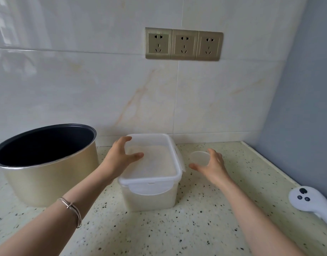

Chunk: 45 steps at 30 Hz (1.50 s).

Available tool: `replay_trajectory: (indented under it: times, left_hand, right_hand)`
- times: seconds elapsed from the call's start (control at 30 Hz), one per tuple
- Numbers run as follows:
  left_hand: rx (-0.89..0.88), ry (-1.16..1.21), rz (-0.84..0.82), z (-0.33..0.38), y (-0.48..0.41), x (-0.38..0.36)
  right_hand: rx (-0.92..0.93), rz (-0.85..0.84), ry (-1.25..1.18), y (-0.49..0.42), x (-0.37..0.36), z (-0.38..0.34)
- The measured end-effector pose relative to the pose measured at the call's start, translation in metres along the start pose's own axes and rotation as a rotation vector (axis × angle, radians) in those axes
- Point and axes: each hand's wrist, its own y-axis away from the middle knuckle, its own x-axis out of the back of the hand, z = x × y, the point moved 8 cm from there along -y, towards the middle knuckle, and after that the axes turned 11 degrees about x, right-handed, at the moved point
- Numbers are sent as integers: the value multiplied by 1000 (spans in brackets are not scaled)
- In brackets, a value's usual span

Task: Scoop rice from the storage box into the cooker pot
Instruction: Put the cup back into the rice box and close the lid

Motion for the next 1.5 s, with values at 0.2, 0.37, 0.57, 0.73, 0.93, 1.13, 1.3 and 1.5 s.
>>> replay_trajectory:
  times: [0.2, 0.37, 0.57, 0.73, 0.93, 1.13, 1.3, 1.5]
  left_hand:
    - [91, 115, -73, -7, 1, -3]
    - [107, 263, -135, -5, 5, -7]
    - [165, 347, -155, -11, 4, -9]
    - [183, 501, -159, -13, 5, -9]
    - [191, 628, -159, -18, 8, -8]
    - [16, -19, -184, 3, 20, -9]
    - [-80, -376, -444, -5, 50, -17]
    - [-142, -620, -396, -5, 55, -22]
  right_hand:
    - [230, 85, -173, 2, 8, -74]
    - [210, -151, -384, 4, -40, -118]
    - [128, -173, -467, 1, -56, -111]
    - [82, -120, -583, -1, -58, -104]
    - [80, -110, -600, -1, -58, -102]
    - [190, -203, -288, -1, -57, -112]
    - [214, -223, -181, -1, -59, -115]
    - [266, -286, -31, -1, -62, -118]
